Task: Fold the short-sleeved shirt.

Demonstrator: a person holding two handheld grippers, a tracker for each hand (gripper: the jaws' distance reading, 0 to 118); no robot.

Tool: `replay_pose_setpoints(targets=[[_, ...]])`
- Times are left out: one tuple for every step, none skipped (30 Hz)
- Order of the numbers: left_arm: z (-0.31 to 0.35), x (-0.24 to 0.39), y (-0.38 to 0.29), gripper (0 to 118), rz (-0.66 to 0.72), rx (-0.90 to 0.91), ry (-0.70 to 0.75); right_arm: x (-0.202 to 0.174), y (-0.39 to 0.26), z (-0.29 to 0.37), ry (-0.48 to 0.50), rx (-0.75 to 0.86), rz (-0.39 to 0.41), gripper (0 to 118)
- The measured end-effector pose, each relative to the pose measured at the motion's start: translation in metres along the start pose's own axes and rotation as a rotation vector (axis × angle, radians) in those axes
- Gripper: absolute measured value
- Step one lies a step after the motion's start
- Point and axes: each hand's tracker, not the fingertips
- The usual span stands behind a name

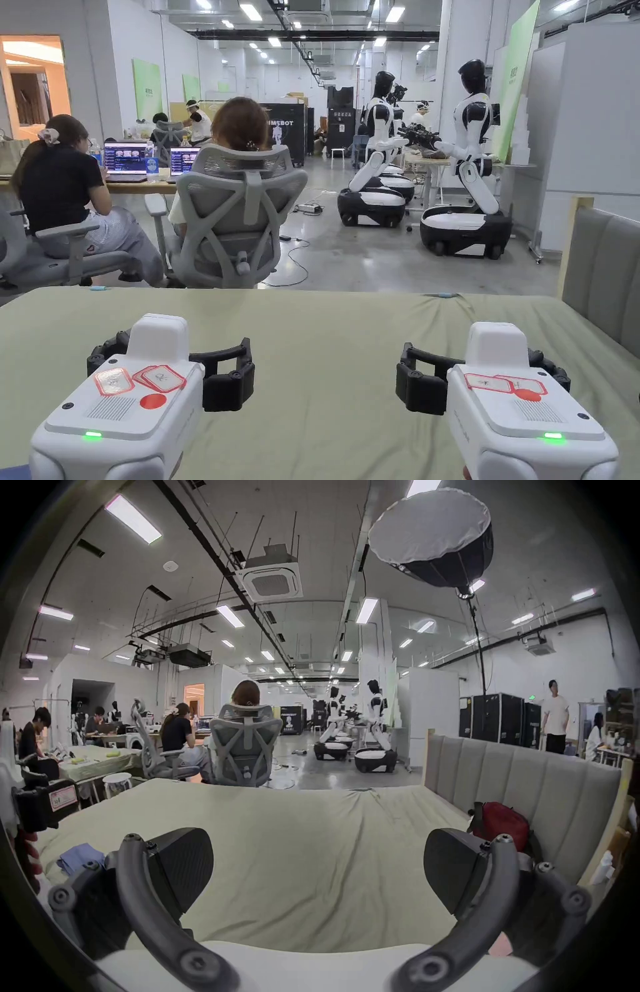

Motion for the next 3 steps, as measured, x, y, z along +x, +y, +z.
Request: replay_pose_setpoints(targets=[[0.0004, -0.0001, 0.0003, 118, 0.0, 0.0, 0.0, -0.0007, -0.0003, 0.0003, -0.014, -0.001, 0.006, 118], [0.0005, -0.0001, 0.0002, 118, 0.0, 0.001, 0.0, -0.0008, -0.0013, 0.001, -0.019, 0.002, 0.004, 118], [0.0007, -0.0001, 0.0001, 118, 0.0, 0.001, 0.0, 0.0, -0.0024, 0.0026, -0.02, 0.005, 0.0, 118]])
